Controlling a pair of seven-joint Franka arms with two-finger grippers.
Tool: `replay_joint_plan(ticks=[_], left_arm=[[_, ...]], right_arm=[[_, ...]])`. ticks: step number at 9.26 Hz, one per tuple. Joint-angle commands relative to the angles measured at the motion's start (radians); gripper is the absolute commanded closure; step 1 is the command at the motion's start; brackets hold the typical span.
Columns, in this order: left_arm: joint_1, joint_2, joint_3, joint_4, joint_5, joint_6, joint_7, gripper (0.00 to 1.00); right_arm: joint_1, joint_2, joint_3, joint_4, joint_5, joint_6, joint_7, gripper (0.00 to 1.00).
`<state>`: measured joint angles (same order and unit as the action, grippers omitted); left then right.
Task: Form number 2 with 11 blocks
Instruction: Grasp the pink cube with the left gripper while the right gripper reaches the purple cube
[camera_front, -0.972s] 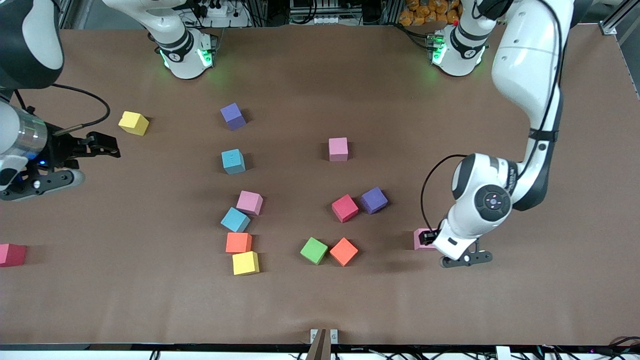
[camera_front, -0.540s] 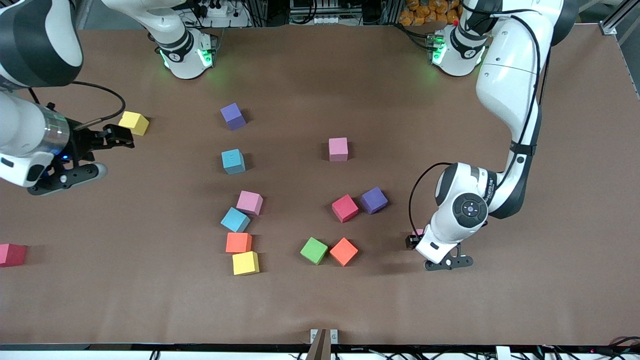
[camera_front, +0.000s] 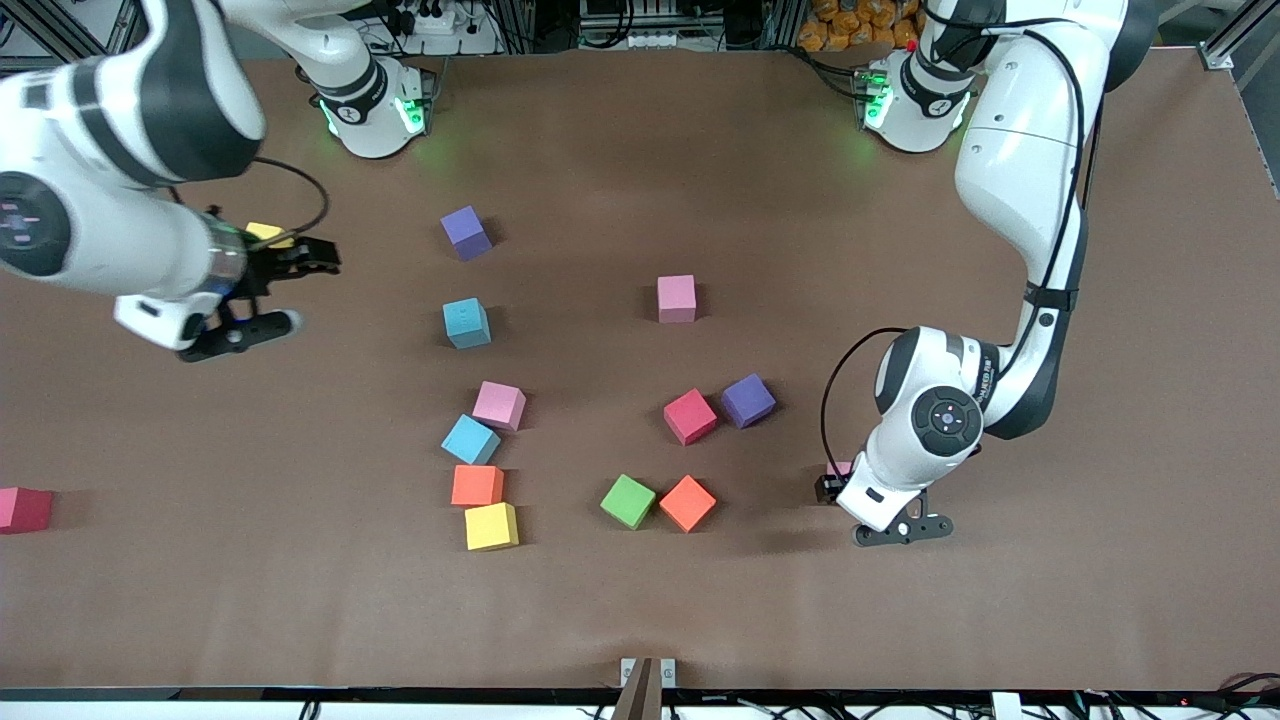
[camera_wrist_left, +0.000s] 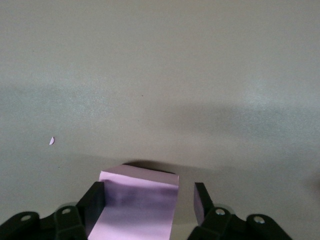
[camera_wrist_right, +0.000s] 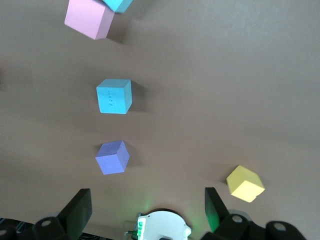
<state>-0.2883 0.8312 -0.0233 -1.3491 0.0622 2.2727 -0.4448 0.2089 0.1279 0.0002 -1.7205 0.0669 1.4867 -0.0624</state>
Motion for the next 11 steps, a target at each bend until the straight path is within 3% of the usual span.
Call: replay_joint_plan(ticks=[1,2,4,7,11], left_arm=[[-0.006,-0.017,0.005,0.005,0.031,-0.002,-0.017,0.2],[-0.006,-0.023,0.005,0.004,0.056,-0.005,-0.015,0.2],[-0.005,-0.018,-0.003,-0.004,0.118,-0.021,0.006,0.2],[0.014,-0.012,-0.041,-0.005,0.119,-0.021,0.075,0.2],[0.012,-0.008,-0.047,-0.005,0.097,-0.021,0.081,0.2]], right_arm=[[0.049,-0.126,-0.002,-0.207,0.016,0.131,0.036,0.0],[0.084,-0.201,-0.002,-0.357,0.014,0.25,0.036,0.0],[0.13,-0.298,0.003,-0.544,0.016,0.378,0.038,0.0],[0.127,-0.358,0.053,-0.735,0.019,0.545,0.044,0.0],[0.142,-0.356,0.121,-0.898,0.036,0.751,0.147,0.0]])
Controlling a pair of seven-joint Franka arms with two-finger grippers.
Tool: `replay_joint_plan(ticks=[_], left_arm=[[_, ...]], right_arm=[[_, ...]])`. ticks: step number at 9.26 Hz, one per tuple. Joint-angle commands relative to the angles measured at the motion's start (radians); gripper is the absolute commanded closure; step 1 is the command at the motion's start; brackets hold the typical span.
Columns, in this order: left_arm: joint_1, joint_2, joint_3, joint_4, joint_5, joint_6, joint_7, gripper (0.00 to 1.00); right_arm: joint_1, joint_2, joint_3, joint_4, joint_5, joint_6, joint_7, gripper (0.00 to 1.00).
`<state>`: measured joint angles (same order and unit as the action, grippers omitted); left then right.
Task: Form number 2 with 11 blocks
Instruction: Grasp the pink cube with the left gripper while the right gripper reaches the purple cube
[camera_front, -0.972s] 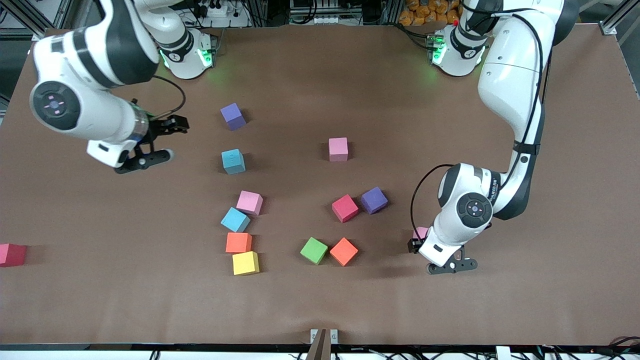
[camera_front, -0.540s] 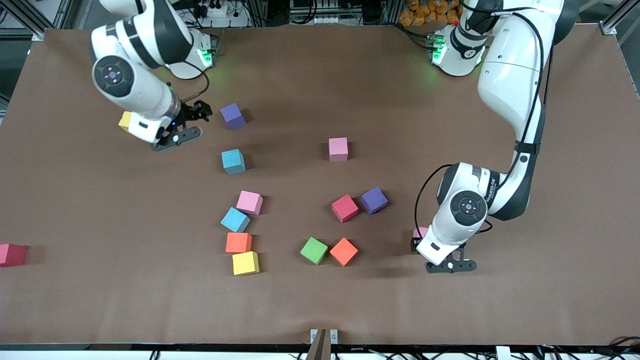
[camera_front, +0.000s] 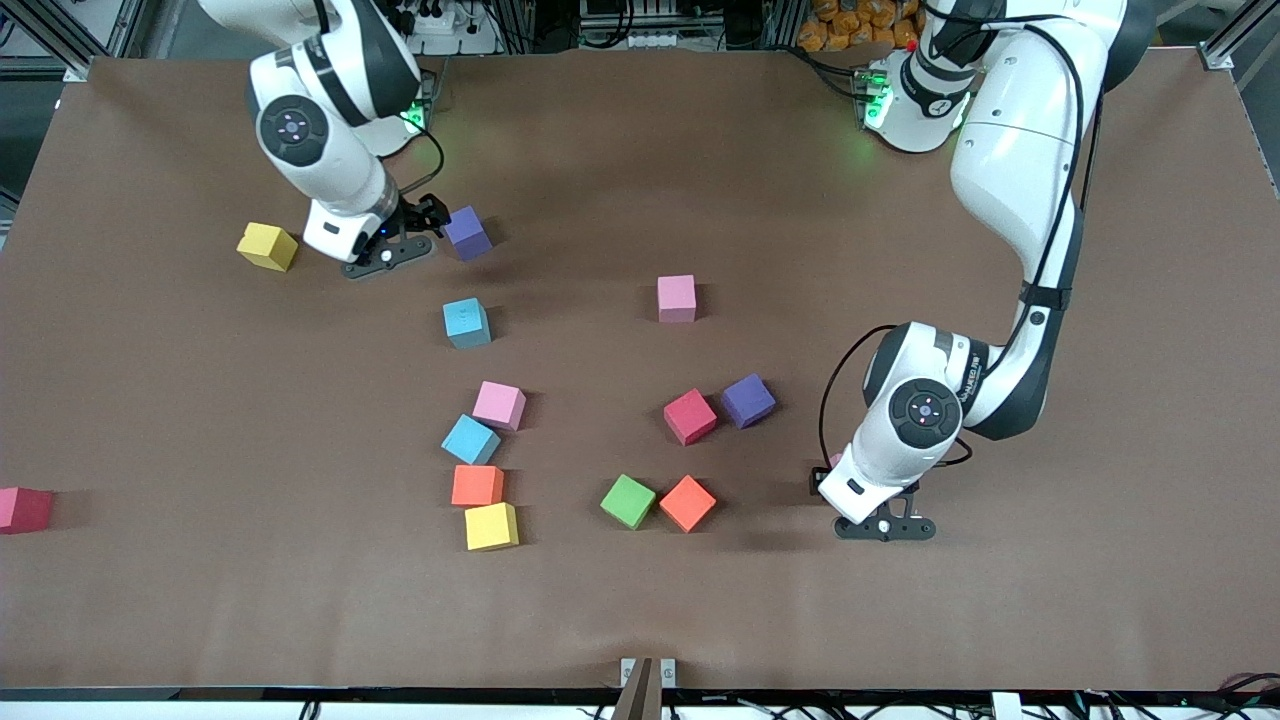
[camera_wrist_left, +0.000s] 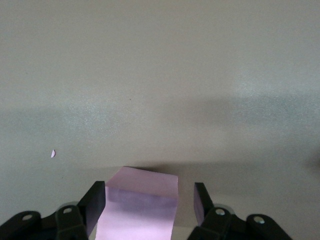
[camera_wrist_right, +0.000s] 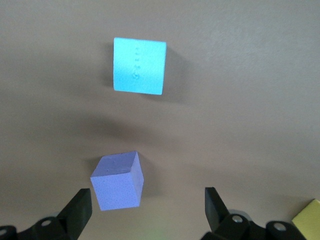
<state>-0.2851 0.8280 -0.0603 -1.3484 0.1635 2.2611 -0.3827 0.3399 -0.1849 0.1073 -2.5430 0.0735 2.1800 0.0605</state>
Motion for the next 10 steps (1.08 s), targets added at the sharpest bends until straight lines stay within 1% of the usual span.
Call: replay_joint_plan(ticks=[1,2,3,4,5,7,9,10], left_arm=[[0.009,-0.007,-0.01,-0.006,-0.004,-0.008,0.019,0.2],[0.009,-0.009,-0.01,-0.006,-0.002,-0.008,0.019,0.2],[0.01,-0.007,-0.01,-0.006,-0.001,-0.008,0.021,0.2],[0.012,-0.009,-0.009,-0.006,0.002,-0.008,0.021,0.2],[0.018,-0.013,-0.01,-0.012,0.004,-0.009,0.022,0.2],[0.032,-0.01,-0.012,-0.021,-0.005,-0.008,0.036,0.2],[0.032,-0.007,-0.013,-0.021,-0.007,-0.008,0.036,0.2],[0.032,-0.009,-0.015,-0.027,-0.007,-0.008,0.038,0.2]], right_arm=[[0.025,-0.041,0.017,-0.117,0.057,0.113,0.022,0.0],[0.043,-0.041,0.035,-0.169,0.06,0.183,0.024,0.0],[0.048,-0.034,0.072,-0.196,0.062,0.219,0.025,0.0],[0.059,-0.031,0.09,-0.206,0.062,0.225,0.025,0.0],[0.062,-0.03,0.091,-0.215,0.062,0.225,0.025,0.0],[0.102,-0.01,0.094,-0.218,0.092,0.239,0.024,0.0],[0.138,0.056,0.097,-0.235,0.092,0.332,0.024,0.0],[0.165,0.073,0.097,-0.235,0.092,0.349,0.022,0.0]])
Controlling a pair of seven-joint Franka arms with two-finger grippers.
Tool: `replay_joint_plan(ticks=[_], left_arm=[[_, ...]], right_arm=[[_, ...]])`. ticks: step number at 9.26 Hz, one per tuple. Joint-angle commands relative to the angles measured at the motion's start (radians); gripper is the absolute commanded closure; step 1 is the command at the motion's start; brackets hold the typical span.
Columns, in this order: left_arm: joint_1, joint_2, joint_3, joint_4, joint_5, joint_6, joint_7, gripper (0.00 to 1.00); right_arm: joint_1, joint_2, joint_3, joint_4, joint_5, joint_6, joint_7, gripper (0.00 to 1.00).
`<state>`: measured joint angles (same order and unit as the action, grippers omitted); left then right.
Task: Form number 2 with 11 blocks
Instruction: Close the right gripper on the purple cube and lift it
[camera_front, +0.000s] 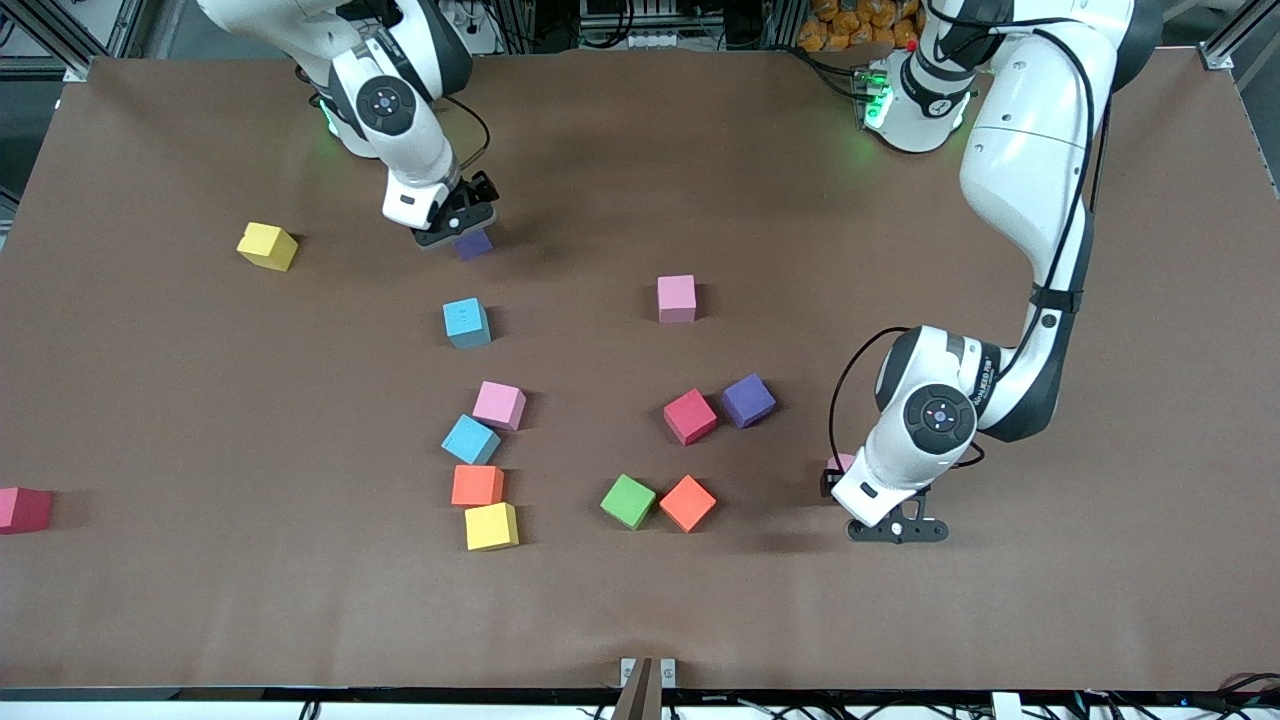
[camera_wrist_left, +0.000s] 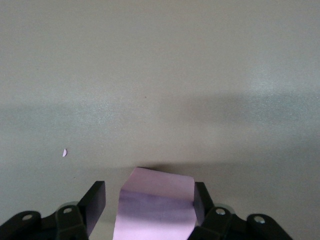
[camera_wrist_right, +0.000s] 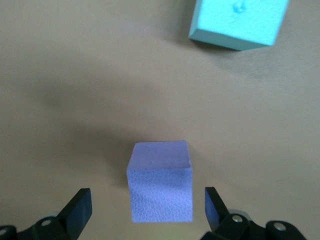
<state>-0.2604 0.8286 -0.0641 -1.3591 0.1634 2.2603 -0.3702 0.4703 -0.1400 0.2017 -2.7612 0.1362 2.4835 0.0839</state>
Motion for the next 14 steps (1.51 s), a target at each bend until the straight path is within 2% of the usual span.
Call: replay_joint_plan(ticks=[1,2,5,7,14], left_arm=[[0.016,-0.013,-0.031,-0.02,-0.012,-0.005,0.024,0.2],[0.032,-0.016,-0.052,-0.02,-0.013,-0.005,0.024,0.2],[0.04,-0.014,-0.057,-0.018,-0.013,-0.005,0.021,0.2],[0.038,-0.008,-0.057,-0.018,-0.012,-0.004,0.022,0.2],[0.033,0.001,-0.056,-0.032,-0.002,-0.004,0.024,0.2]], right_arm=[[0.034,0.033,0.002,-0.017,0.029,0.046,-0.003,0.0],[0.033,0.033,0.002,-0.017,0.028,0.046,-0.009,0.0],[0.012,0.028,-0.001,-0.017,0.017,0.032,-0.054,0.0],[-0.06,0.031,-0.001,-0.017,0.019,0.031,-0.166,0.0],[-0.055,0.117,0.001,-0.017,0.02,0.072,-0.159,0.0]])
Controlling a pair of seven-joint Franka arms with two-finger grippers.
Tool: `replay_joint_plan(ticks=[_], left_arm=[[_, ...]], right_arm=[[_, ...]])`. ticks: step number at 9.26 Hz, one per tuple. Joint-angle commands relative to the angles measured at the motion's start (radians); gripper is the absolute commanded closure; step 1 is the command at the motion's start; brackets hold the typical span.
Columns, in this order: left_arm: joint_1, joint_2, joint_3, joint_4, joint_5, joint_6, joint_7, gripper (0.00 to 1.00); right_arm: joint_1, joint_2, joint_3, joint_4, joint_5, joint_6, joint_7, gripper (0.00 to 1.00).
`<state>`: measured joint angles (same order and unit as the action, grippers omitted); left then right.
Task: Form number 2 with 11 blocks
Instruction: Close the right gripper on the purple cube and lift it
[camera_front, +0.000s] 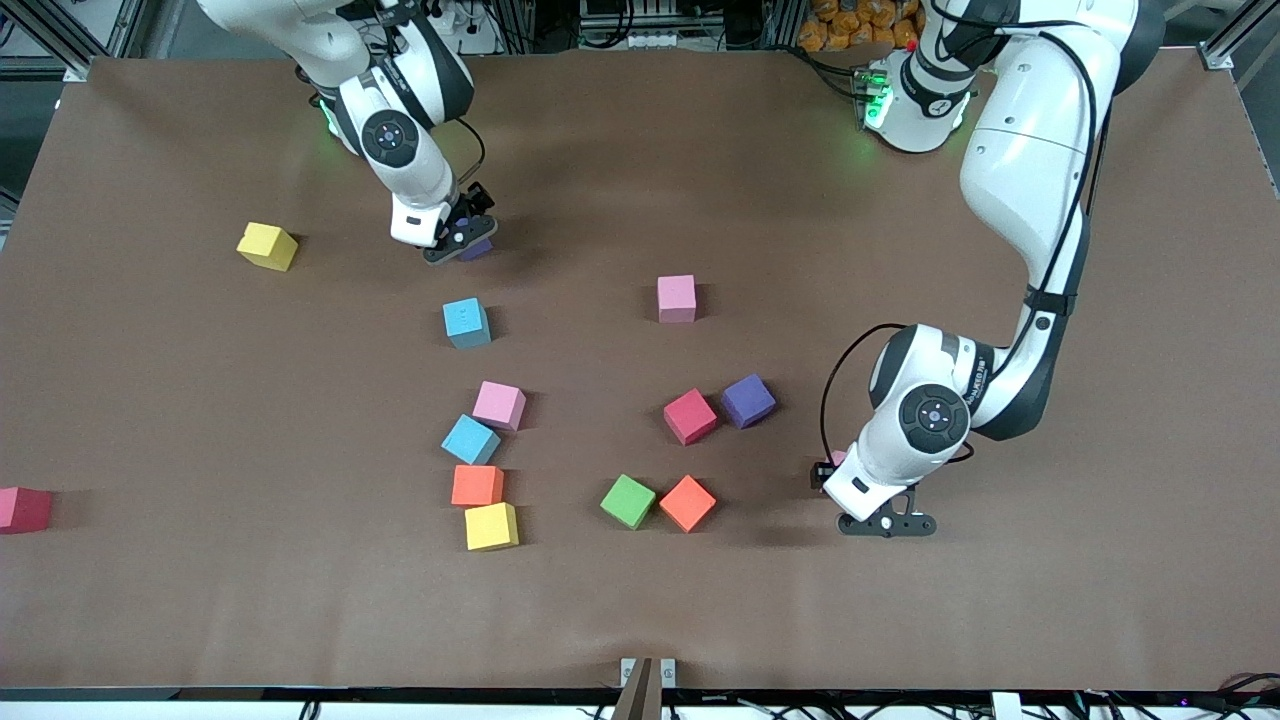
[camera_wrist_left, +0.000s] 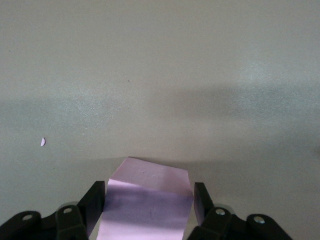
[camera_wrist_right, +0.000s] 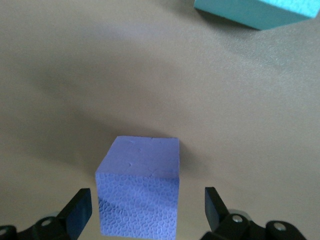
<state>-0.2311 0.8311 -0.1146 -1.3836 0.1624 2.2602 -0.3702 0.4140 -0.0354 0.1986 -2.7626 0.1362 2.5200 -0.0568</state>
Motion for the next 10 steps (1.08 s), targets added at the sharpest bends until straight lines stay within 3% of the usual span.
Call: replay_joint_plan(ticks=[1,2,5,8,9,10], left_arm=[[0.003,-0.003,-0.005,-0.008,-0.01,-0.004,0.017,0.66],[0.006,-0.003,-0.005,-0.006,-0.014,-0.002,0.011,1.0],[0.024,-0.004,-0.007,-0.008,-0.076,-0.001,-0.006,1.0],[0.036,-0.015,0.004,-0.015,-0.112,-0.002,-0.223,1.0],[0.036,-0.029,0.009,-0.015,-0.11,-0.008,-0.316,1.0],[0.033,-0.047,0.024,-0.023,-0.11,-0.016,-0.388,1.0]], right_arm=[[0.002,0.04,0.004,-0.015,0.02,0.068,-0.018,0.0],[0.002,0.058,0.004,-0.015,0.02,0.095,-0.018,0.0],[0.002,0.066,0.004,-0.014,0.02,0.091,-0.018,0.44],[0.003,0.066,0.004,-0.008,0.02,0.053,-0.018,0.76],[0.003,0.058,0.004,0.009,0.02,0.011,-0.02,0.84],[0.003,0.052,0.002,0.03,0.02,-0.016,-0.02,0.84]])
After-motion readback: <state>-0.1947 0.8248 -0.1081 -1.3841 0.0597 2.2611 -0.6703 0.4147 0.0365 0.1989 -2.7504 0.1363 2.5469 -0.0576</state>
